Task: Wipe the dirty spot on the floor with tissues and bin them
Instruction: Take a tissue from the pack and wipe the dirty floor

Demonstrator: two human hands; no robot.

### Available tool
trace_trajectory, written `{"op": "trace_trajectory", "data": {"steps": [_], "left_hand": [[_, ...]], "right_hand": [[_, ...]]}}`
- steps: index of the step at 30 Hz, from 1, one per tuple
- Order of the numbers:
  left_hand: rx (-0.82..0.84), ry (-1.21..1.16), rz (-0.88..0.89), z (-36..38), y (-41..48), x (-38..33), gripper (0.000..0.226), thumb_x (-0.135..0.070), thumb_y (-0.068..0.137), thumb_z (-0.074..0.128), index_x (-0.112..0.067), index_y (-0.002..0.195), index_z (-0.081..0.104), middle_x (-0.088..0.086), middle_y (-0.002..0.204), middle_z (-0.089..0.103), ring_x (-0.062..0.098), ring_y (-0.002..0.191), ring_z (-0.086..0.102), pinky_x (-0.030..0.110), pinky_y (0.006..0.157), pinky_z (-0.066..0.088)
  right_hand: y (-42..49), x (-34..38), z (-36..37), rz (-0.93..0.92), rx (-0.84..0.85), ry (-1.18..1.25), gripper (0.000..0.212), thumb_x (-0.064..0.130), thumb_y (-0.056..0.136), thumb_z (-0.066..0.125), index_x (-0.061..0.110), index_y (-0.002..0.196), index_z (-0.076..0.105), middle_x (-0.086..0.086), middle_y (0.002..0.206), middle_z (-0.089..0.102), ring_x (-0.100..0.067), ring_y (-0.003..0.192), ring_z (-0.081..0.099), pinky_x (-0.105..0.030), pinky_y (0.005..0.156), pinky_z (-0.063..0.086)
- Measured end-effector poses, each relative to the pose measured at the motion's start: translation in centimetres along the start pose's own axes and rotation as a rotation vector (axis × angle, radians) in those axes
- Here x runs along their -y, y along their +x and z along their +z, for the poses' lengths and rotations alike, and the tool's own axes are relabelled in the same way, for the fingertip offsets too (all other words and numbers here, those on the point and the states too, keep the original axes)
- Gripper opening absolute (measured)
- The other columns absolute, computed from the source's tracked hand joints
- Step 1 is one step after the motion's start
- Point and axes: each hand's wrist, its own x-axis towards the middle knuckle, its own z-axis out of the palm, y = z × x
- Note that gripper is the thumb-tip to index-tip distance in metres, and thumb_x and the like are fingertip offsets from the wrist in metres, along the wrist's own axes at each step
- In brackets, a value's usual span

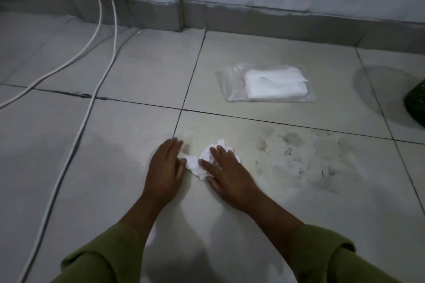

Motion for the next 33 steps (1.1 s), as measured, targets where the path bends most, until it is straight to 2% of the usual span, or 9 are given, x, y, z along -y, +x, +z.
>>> {"op": "trace_trajectory", "data": {"steps": [2, 4, 7, 9, 14, 19, 23, 27, 33], "left_hand": [[0.046, 0.047, -0.006, 0.2, 0.2, 1.2, 0.063, -0.044, 0.087, 0.024, -0.009, 0.138, 0.039, 0.011, 0.148, 0.038, 0.023, 0.139, 0.028, 0.034, 0.114, 0.016], [0.073, 0.032, -0.029, 0.3, 0.4, 2.0, 0.068, -0.048, 0.086, 0.018, -0.01, 0.141, 0.033, 0.007, 0.153, 0.029, 0.018, 0.143, 0.018, 0.036, 0.116, 0.009], [0.084, -0.039, -0.047, 0.3, 0.4, 2.6, 0.07, -0.05, 0.085, 0.015, -0.013, 0.142, 0.03, 0.001, 0.154, 0.023, 0.008, 0.141, 0.011, 0.031, 0.116, 0.005], [0.087, -0.11, -0.063, 0.2, 0.2, 2.8, 0.07, -0.051, 0.086, 0.014, -0.013, 0.143, 0.027, -0.002, 0.153, 0.022, 0.008, 0.142, 0.011, 0.029, 0.118, 0.004], [0.017, -0.289, -0.096, -0.4, -0.2, 2.0, 0.053, -0.04, 0.092, 0.026, -0.021, 0.142, 0.024, -0.01, 0.147, 0.025, 0.004, 0.14, 0.02, 0.016, 0.116, 0.006], [-0.007, -0.313, -0.127, -0.6, -0.3, 1.8, 0.055, -0.034, 0.091, 0.029, -0.011, 0.141, 0.031, -0.007, 0.144, 0.029, 0.011, 0.14, 0.025, 0.029, 0.117, 0.013], [0.014, -0.197, -0.102, 0.1, -0.3, 1.8, 0.064, -0.046, 0.089, 0.022, -0.01, 0.141, 0.033, 0.007, 0.151, 0.031, 0.014, 0.141, 0.019, 0.035, 0.118, 0.01], [0.036, -0.072, -0.087, 0.7, -0.9, 1.0, 0.067, -0.048, 0.087, 0.018, -0.011, 0.14, 0.034, 0.01, 0.153, 0.027, 0.02, 0.144, 0.015, 0.035, 0.116, 0.004], [0.077, 0.043, -0.067, 1.8, -1.8, -0.8, 0.071, -0.049, 0.085, 0.016, -0.009, 0.14, 0.033, 0.015, 0.155, 0.02, 0.025, 0.145, 0.009, 0.04, 0.116, -0.001]], "right_hand": [[0.3, -0.3, 0.6, 0.027, 0.014, -0.078, 0.042, 0.027, 0.083, 0.036, 0.026, 0.115, 0.064, -0.009, 0.125, 0.064, -0.025, 0.115, 0.061, -0.041, 0.096, 0.044], [1.3, -1.0, 1.1, 0.088, -0.029, -0.091, 0.047, 0.019, 0.082, 0.032, 0.017, 0.115, 0.065, -0.011, 0.125, 0.064, -0.026, 0.114, 0.061, -0.042, 0.095, 0.046], [3.9, -1.4, 0.9, 0.214, -0.009, 0.031, 0.061, 0.019, 0.086, 0.009, 0.003, 0.137, 0.039, -0.019, 0.149, 0.032, -0.035, 0.14, 0.027, -0.04, 0.115, 0.01], [5.7, -0.5, 1.0, 0.254, 0.006, 0.046, 0.053, 0.017, 0.094, 0.015, 0.005, 0.145, 0.021, -0.021, 0.155, 0.014, -0.033, 0.145, 0.007, -0.041, 0.117, -0.001], [7.0, 3.8, 2.7, 0.024, 0.025, 0.113, 0.069, 0.041, 0.084, 0.011, 0.013, 0.145, 0.024, -0.025, 0.154, 0.014, -0.038, 0.144, 0.006, -0.049, 0.116, -0.001], [3.6, 4.7, 4.2, -0.128, -0.005, 0.065, 0.059, 0.037, 0.094, 0.026, 0.004, 0.143, 0.029, -0.017, 0.152, 0.027, -0.029, 0.143, 0.018, -0.049, 0.118, 0.015], [0.0, 3.1, 4.2, -0.228, 0.015, 0.036, 0.059, 0.042, 0.099, 0.02, 0.008, 0.146, 0.018, -0.011, 0.156, 0.018, -0.022, 0.146, 0.008, -0.041, 0.12, 0.011], [-2.7, 1.0, 3.0, -0.261, 0.042, -0.029, 0.06, 0.043, 0.098, 0.02, 0.008, 0.146, 0.02, -0.01, 0.156, 0.02, -0.022, 0.145, 0.011, -0.044, 0.119, 0.015], [-5.1, -2.1, 1.4, -0.143, 0.012, -0.131, 0.059, 0.044, 0.099, 0.018, 0.008, 0.145, 0.024, -0.008, 0.154, 0.026, -0.022, 0.144, 0.018, -0.042, 0.114, 0.015]]}}
